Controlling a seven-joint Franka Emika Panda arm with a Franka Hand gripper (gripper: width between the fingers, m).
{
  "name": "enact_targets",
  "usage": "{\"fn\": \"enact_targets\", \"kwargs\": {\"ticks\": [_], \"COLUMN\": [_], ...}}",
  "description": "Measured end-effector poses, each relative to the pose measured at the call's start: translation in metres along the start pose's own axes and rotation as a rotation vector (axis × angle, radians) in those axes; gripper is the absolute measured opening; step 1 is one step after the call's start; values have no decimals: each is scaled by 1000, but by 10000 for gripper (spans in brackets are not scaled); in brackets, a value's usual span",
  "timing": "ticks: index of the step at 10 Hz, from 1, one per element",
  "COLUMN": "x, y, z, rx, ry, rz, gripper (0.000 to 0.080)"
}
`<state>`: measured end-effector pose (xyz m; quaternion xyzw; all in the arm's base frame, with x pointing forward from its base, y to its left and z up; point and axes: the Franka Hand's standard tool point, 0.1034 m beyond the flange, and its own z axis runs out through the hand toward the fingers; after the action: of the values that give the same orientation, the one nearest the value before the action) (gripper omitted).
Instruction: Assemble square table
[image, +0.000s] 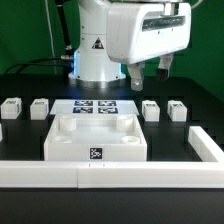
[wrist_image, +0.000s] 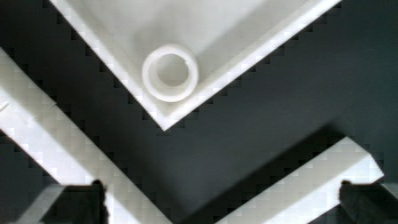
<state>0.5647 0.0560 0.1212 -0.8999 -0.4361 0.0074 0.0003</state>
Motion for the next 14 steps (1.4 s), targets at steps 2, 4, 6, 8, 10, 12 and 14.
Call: {"fn": "enact_targets", "kwargs": {"ticks": [2,4,6,8,10,12,14], "x": [0,0,0,0,0,-2,-49], "y": [0,0,0,0,0,0,-20], "z": [0,0,0,0,0,1,14], "rx": [0,0,0,0,0,-1,13], "ry": [0,0,0,0,0,0,-15], "rz": [0,0,0,0,-4,-35,-237], "gripper": [650,650,650,650,650,650,650]}}
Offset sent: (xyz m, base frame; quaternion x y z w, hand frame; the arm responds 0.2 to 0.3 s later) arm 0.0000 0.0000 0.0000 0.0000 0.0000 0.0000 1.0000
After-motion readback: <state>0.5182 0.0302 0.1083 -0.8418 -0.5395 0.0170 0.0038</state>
